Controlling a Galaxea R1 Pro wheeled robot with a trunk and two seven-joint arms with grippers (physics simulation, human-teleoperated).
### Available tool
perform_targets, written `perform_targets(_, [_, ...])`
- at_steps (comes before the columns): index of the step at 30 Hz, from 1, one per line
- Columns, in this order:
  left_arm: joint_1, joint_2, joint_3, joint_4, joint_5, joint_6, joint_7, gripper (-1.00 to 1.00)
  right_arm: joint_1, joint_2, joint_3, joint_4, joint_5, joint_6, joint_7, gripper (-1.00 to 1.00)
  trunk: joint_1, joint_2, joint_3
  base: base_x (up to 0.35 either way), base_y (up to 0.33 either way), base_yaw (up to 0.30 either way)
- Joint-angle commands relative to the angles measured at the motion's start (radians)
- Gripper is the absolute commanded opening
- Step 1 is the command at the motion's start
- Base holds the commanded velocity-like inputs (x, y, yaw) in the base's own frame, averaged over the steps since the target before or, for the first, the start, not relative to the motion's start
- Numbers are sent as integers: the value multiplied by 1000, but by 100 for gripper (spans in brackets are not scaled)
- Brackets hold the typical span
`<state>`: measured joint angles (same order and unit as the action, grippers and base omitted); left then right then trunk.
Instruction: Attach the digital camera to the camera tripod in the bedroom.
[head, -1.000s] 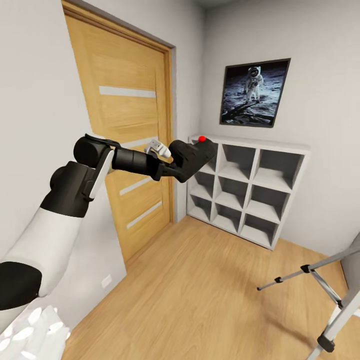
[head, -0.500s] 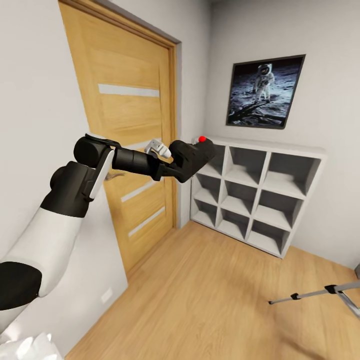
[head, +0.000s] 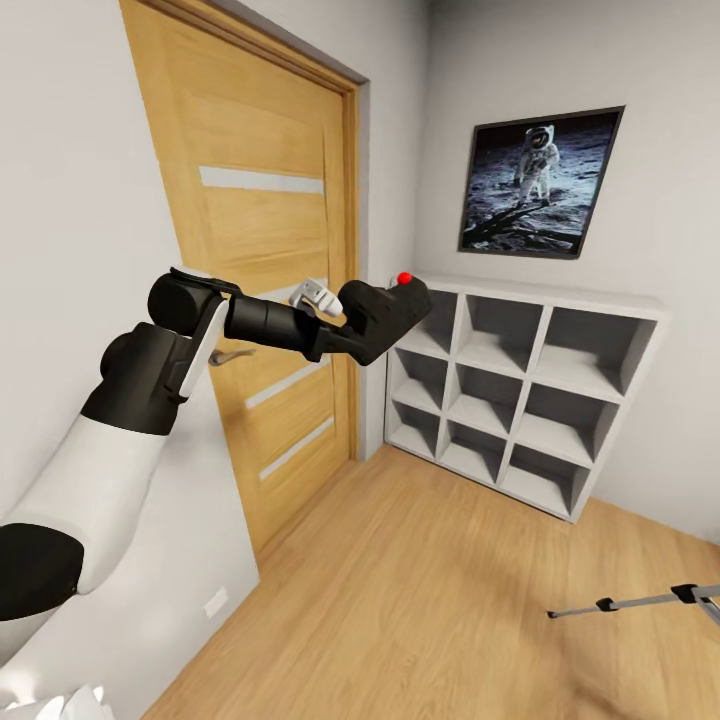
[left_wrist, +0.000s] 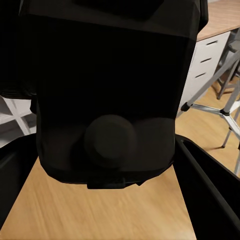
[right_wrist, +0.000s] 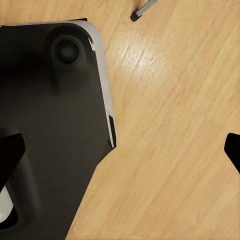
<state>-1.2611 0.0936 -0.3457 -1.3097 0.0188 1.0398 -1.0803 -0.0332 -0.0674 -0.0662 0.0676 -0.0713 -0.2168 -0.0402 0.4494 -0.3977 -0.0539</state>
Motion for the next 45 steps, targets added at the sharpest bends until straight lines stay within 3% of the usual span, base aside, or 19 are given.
perform_targets(1, [-1,0,-1,0,3,7,-1,-100,-2,0,-6,4,-5,-9,2,100,1,-2,-2,3,2,-80])
perform_targets(16, [-1,1,-1,0,3,7,-1,-100,-2,0,-6,4,-5,-9,2,100,1,-2,-2,1,0,-233])
perform_targets(45, [-1,-1,-1,-3,3,7,-1,-100,-2,0,-7,4,-5,-8,2,100,1,-2,-2,217,122,-6])
